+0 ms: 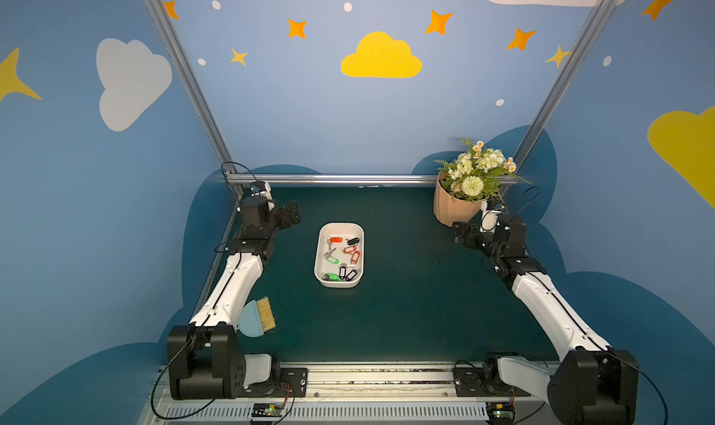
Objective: Take the keys out of the storage box
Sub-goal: Move the storage box to the center of the board.
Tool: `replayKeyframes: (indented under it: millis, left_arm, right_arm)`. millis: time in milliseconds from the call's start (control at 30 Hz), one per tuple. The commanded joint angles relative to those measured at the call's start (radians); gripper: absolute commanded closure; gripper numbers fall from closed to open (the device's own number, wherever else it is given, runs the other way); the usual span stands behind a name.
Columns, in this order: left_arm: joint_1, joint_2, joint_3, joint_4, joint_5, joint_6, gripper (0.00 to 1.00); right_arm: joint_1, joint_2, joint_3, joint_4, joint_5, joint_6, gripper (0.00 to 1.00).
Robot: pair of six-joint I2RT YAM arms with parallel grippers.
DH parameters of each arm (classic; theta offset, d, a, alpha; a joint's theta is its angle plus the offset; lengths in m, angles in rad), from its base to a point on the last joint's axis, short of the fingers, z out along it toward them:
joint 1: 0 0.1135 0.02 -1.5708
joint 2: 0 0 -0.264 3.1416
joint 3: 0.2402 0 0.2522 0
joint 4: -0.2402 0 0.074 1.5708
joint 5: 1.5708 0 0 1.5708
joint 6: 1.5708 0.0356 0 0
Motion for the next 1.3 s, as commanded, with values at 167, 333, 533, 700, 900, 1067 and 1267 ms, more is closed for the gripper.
replayKeyframes:
  millis: [167,333,533,700,900,1067,1267]
  left_arm:
    - [0.001,0.289,0.143,-0.199,0.520,-0.252,0.04]
    - [-0.002,0.407,0.206,-0.245,0.519,-0.230,0.06]
    - [-0.027,0.507,0.243,-0.271,0.595,-0.214,0.05]
    - [-0.060,0.524,0.218,-0.264,0.561,-0.223,0.02]
    - [-0.103,0.502,0.179,-0.260,0.516,-0.231,0.00]
    - [-0.172,0.487,0.143,-0.255,0.510,-0.258,0.00]
    - [-0.257,0.488,0.134,-0.232,0.532,-0.305,0.00]
  right_arm:
    - [0.103,0.077,0.194,-0.339,-0.138,0.025,0.02]
    - [0.134,0.119,0.241,-0.409,-0.152,0.012,0.02]
    - [0.164,0.141,0.243,-0.437,-0.144,-0.017,0.02]
    - [0.181,0.183,0.283,-0.484,-0.147,-0.038,0.03]
    - [0.201,0.257,0.363,-0.573,-0.146,-0.054,0.06]
    - [0.220,0.310,0.410,-0.620,-0.146,-0.055,0.07]
    - [0.251,0.419,0.538,-0.729,-0.165,0.031,0.14]
